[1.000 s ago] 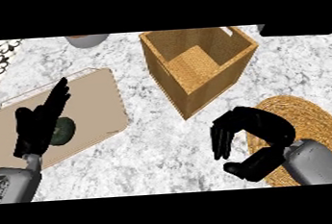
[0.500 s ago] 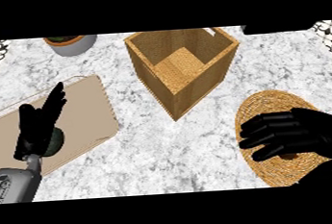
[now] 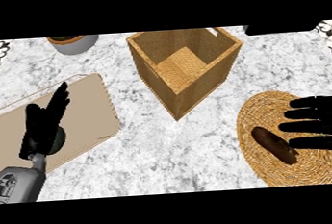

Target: Pick the sweet potato from the placemat and place it in the basket

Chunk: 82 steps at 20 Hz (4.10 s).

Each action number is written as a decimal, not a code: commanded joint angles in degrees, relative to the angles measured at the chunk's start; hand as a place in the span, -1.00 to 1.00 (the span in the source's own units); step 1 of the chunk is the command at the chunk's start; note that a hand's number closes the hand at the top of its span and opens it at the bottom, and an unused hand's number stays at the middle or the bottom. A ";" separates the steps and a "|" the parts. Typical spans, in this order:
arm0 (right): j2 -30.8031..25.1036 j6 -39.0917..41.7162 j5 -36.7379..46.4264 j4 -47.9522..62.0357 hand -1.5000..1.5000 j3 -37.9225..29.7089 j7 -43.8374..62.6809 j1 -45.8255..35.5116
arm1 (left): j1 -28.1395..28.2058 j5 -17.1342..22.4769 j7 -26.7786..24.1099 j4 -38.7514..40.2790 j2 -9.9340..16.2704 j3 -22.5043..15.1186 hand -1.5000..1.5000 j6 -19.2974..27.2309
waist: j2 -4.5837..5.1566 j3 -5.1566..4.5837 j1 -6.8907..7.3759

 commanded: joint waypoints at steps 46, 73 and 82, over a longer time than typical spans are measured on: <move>21.04 -9.94 32.23 24.93 -1.00 5.28 -13.43 3.27 | -1.12 -8.52 0.84 0.98 -6.71 8.46 0.00 -7.67 | 0.35 0.04 1.43; 35.50 -14.05 49.31 35.25 -1.00 4.67 -11.54 2.53 | -1.91 -13.54 0.53 1.81 -11.19 12.06 0.00 -10.01 | 0.34 0.03 1.41; 41.09 -12.34 53.03 27.77 1.00 7.36 -4.33 0.24 | -1.71 -13.82 1.77 0.05 -12.16 12.11 0.00 -9.58 | 0.20 -0.03 1.13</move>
